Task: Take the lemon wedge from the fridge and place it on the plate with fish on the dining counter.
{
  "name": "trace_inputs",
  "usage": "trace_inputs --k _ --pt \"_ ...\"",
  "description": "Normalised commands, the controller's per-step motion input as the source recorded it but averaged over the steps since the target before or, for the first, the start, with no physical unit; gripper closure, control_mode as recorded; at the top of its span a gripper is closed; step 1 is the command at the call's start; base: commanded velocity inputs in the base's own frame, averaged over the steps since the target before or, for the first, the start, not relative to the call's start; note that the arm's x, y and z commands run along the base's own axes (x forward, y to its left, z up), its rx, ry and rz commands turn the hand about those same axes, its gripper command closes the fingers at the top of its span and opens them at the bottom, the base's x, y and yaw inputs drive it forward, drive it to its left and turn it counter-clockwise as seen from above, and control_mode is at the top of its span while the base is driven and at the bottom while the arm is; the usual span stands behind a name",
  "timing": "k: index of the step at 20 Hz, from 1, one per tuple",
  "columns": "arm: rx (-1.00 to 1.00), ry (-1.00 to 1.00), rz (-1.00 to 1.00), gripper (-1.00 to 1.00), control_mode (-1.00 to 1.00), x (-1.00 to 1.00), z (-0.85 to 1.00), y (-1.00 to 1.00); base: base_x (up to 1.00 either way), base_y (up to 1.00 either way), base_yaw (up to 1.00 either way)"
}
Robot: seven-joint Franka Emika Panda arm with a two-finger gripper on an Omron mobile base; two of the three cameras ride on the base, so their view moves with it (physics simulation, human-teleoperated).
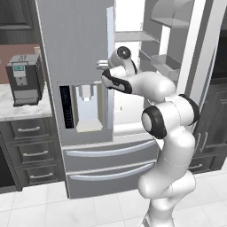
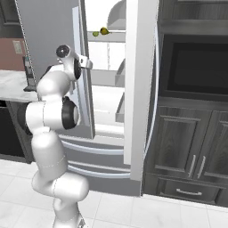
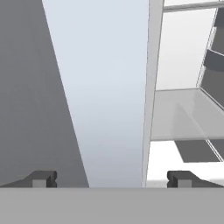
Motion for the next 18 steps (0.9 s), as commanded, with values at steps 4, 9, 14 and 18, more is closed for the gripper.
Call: trace_inputs --k 4,9,14,18 --pt "0.0 0.0 0.0 -1.0 -1.0 0.42 -0.16 0.0 0.0 0.0 0.0" --pt "0.0 0.0 0.0 -1.0 -1.0 0.42 -0.12 0.0 0.0 0.0 0.0" --pt "0.0 0.0 0.0 1.0 -1.0 0.2 -0.01 0.0 0.0 0.0 0.0" --pt "0.0 0.0 0.0 1.0 -1.0 0.0 0.0 0.0 0.0 0.0 0.0"
